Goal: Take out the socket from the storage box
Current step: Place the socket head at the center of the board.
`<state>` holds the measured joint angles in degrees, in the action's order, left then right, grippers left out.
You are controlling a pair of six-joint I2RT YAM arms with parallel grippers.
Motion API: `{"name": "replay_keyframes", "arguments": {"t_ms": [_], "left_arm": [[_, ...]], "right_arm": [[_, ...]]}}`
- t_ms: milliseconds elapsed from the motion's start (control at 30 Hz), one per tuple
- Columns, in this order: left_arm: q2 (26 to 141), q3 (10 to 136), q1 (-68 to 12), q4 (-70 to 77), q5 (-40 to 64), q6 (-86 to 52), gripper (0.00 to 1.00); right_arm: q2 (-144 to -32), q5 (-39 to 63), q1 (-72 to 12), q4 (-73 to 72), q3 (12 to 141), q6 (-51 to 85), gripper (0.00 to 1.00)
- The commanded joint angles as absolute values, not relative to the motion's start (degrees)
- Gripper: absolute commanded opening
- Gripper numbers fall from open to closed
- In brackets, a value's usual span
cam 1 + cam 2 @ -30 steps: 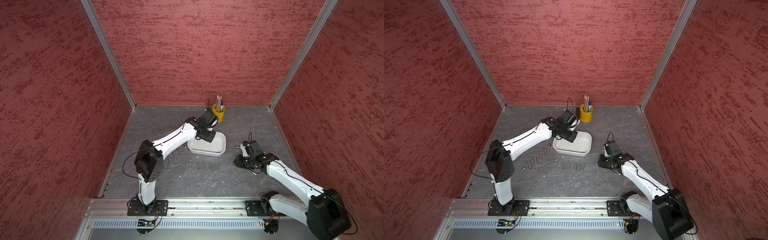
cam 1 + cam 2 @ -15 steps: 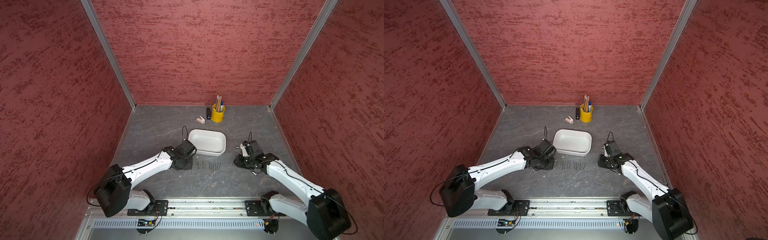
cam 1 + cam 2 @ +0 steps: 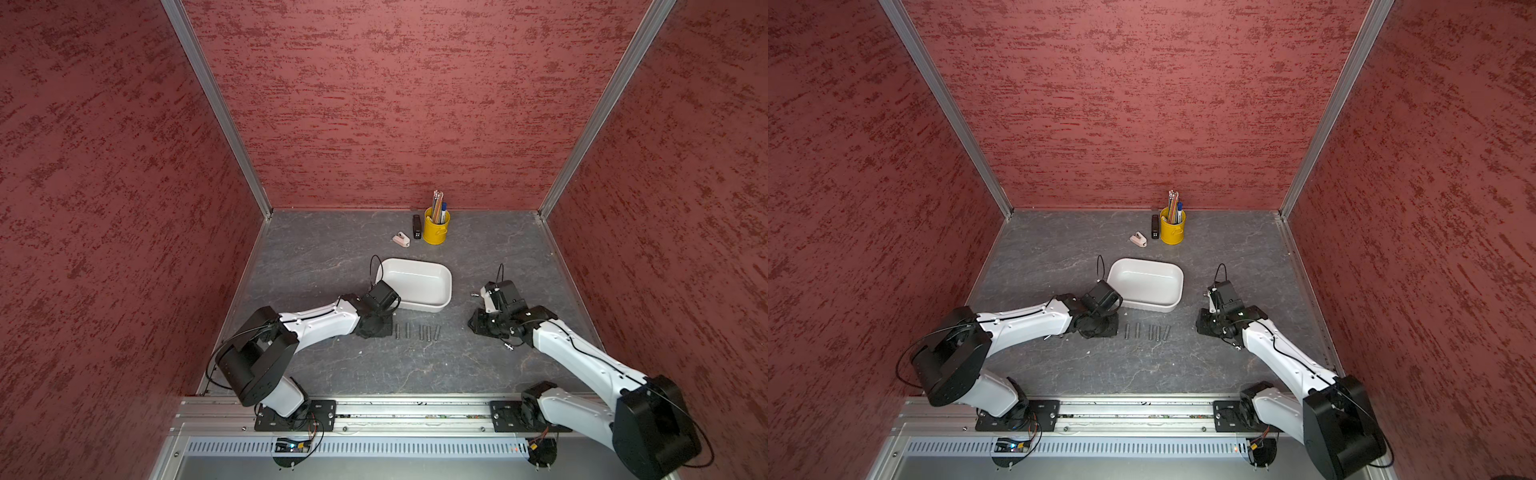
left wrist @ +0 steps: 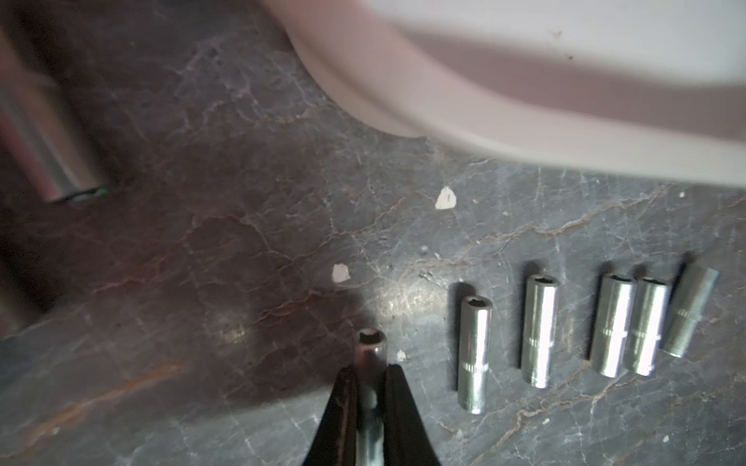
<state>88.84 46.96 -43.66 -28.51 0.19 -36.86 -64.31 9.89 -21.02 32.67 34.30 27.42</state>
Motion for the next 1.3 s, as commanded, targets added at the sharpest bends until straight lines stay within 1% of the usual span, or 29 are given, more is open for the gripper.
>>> {"name": "replay_keyframes", "arguments": {"t_ms": [0,67,100,167,300,433,933,1133,1200,1267], "left_arm": [[89.1,47.4,-43.5,-25.6,0.7,-37.9,0.06],[89.2,47.2,-43.4,-25.8,0.1,-38.1,0.07],[89.3,47.0,-43.5,-25.6,0.0,-38.1,0.09],[89.5,46.7,-43.5,-25.4,0.2,-38.1,0.17],[89.8,46.4,-43.6,-25.4,0.3,-38.2,0.21],[89.3,45.8,-43.7,-25.3,0.2,-38.4,0.28],[86.0,45.6,-43.9,-27.4,-0.6,-38.6,0.33],[79.4,45.4,-44.3,-30.5,-3.9,-38.1,0.36],[74.9,45.1,-43.5,-33.0,-8.1,-38.1,0.46],[69.6,45.2,-41.0,-35.5,-11.6,-36.8,0.53]], "right_arm": [[-64.4,9.9,-20.5,31.8,34.6,26.7,0.34],[-64.5,9.8,-20.4,31.8,34.7,26.7,0.34],[-64.6,9.9,-20.4,31.8,34.7,26.7,0.34],[-64.8,10.1,-20.4,31.7,34.6,26.7,0.34],[-64.8,10.2,-20.4,31.8,34.6,26.9,0.34],[-64.8,10.3,-20.4,31.7,34.5,26.8,0.34],[-64.6,10.5,-20.4,31.7,34.4,26.9,0.34],[-64.2,10.4,-20.4,32.2,35.0,26.6,0.34],[-63.9,10.0,-20.4,32.8,35.8,26.6,0.34],[-63.4,9.3,-20.3,33.3,37.5,26.1,0.35]]}}
